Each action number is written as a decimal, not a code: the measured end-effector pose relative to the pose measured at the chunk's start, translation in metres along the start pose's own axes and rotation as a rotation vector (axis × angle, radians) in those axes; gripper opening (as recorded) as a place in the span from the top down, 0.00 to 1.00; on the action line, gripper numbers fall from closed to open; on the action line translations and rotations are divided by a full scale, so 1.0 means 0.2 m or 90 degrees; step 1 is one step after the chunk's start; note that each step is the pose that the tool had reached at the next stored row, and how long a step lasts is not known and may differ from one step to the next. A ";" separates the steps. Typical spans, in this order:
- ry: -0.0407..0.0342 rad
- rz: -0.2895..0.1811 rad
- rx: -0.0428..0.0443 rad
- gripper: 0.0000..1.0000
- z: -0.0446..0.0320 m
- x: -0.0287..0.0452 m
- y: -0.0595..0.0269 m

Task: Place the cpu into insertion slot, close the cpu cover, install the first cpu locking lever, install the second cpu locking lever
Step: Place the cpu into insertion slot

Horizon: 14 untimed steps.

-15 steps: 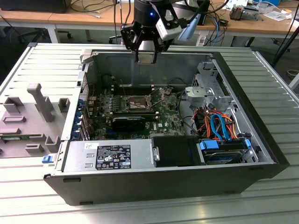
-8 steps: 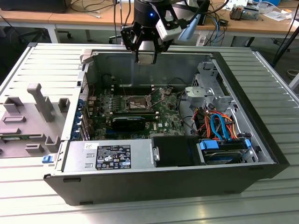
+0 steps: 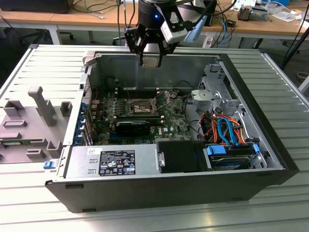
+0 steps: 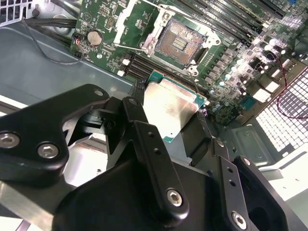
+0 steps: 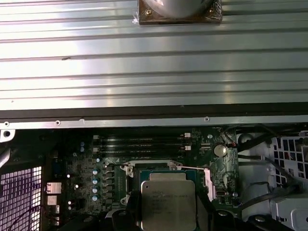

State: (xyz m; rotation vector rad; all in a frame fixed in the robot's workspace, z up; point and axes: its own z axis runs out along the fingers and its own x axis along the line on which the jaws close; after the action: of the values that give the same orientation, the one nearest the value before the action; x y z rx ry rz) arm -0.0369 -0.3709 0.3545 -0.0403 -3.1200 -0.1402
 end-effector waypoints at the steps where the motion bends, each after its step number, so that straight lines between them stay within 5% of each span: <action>1: 0.0000 0.000 0.0000 0.45 0.002 0.000 -0.003; 14: 0.0000 0.000 0.0001 0.45 0.021 -0.001 -0.015</action>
State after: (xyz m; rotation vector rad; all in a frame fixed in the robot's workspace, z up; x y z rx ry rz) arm -0.0369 -0.3734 0.3500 -0.0400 -3.1200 -0.1399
